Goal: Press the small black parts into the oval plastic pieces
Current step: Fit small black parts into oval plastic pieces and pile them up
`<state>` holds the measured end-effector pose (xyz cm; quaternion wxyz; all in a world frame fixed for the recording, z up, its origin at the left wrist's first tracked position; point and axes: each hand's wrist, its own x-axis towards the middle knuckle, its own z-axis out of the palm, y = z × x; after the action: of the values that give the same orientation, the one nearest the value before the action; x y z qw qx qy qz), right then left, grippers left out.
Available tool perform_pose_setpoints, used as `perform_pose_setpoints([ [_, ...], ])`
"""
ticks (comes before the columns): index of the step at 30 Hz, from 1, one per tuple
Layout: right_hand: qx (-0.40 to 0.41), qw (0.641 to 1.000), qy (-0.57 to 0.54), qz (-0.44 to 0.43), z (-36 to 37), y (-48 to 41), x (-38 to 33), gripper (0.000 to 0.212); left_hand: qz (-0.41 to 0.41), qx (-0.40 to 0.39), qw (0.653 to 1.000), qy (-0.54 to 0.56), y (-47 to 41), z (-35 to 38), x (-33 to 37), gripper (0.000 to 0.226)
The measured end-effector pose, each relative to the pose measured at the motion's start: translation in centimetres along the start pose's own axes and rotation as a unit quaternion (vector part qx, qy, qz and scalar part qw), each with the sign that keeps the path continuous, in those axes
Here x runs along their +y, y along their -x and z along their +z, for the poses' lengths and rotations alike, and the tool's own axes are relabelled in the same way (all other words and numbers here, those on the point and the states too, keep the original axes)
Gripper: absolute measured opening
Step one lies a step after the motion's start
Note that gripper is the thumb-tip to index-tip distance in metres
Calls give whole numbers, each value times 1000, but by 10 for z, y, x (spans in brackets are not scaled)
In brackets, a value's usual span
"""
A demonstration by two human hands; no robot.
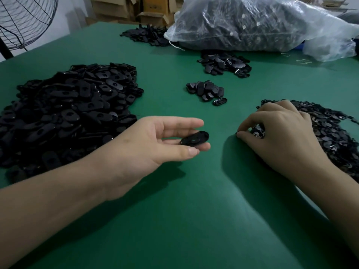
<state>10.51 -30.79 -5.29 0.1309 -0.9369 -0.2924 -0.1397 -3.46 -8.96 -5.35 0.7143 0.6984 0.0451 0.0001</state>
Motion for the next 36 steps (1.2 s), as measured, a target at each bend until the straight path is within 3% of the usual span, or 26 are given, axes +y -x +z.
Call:
perform_pose_setpoints([
  [3, 18, 992, -124, -20, -2, 5, -7, 3, 29, 15, 999, -25, 3, 2, -3, 41],
  [5, 8, 967, -254, -4, -5, 12, -14, 7, 49, 21, 998, -44, 5, 2, -4, 37],
  [10, -77, 833, -546, 41, -12, 24, -37, 14, 88, 56, 993, -57, 7, 2, -5, 25],
  [17, -120, 716, -679, 108, -11, 26, -39, 23, 32, 72, 996, 34, 6, 1, -9, 29],
  [24, -156, 685, -700, 130, -6, 28, -44, 27, 18, 76, 995, 66, 7, 0, -12, 28],
  [33, -194, 661, -713, 130, -4, 29, -45, 28, 56, 76, 996, -4, 8, 2, -11, 13],
  [36, -198, 656, -717, 128, -4, 29, -45, 25, 74, 88, 992, -48, 8, 1, -11, 18],
])
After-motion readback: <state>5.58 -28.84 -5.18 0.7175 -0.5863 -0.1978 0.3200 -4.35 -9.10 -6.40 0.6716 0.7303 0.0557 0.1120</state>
